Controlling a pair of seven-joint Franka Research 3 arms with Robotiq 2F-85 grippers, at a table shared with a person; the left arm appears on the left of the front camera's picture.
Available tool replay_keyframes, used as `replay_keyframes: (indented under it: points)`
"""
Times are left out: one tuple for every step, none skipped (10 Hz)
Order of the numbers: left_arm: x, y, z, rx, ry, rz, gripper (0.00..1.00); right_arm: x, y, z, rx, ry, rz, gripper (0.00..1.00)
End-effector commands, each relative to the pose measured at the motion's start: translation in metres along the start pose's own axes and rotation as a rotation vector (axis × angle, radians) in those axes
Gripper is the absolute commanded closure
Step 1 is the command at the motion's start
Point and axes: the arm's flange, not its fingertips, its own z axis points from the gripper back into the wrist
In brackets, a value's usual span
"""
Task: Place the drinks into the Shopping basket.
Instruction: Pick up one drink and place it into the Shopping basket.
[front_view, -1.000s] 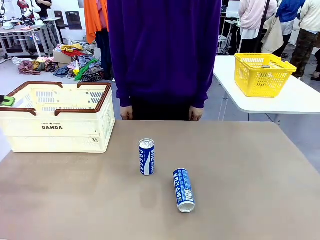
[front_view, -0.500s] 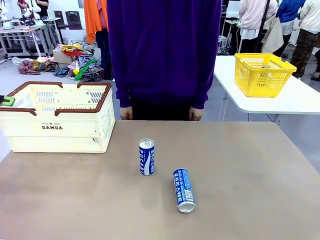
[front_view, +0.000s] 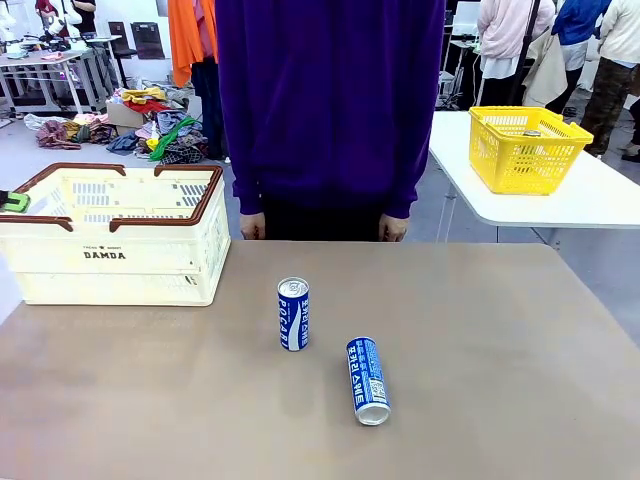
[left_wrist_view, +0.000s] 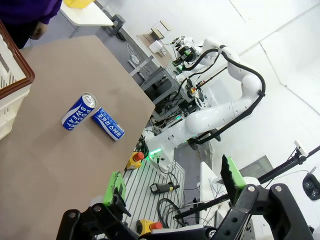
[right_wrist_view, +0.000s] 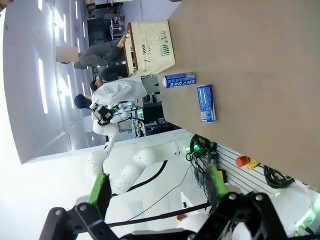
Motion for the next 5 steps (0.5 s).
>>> replay_keyframes:
  points:
    - [0.0, 0.0, 0.0, 0.0, 0.0, 0.0, 0.0, -0.003, 0.002, 0.001, -0.013, 0.012, -0.022, 0.0]
    - [0.04, -0.016, -0.051, 0.118, 0.164, 0.067, 0.0, -0.003, 0.002, 0.001, -0.013, 0.012, -0.022, 0.0]
    - [0.076, -0.03, -0.113, 0.218, 0.366, 0.117, 0.0, -0.003, 0.002, 0.001, -0.013, 0.012, -0.022, 0.0]
    - [0.104, -0.036, -0.176, 0.389, 0.447, 0.261, 0.0, -0.003, 0.002, 0.001, -0.013, 0.012, -0.022, 0.0]
    - [0.117, -0.031, -0.234, 0.56, 0.443, 0.316, 0.0, -0.003, 0.002, 0.001, -0.013, 0.012, -0.022, 0.0]
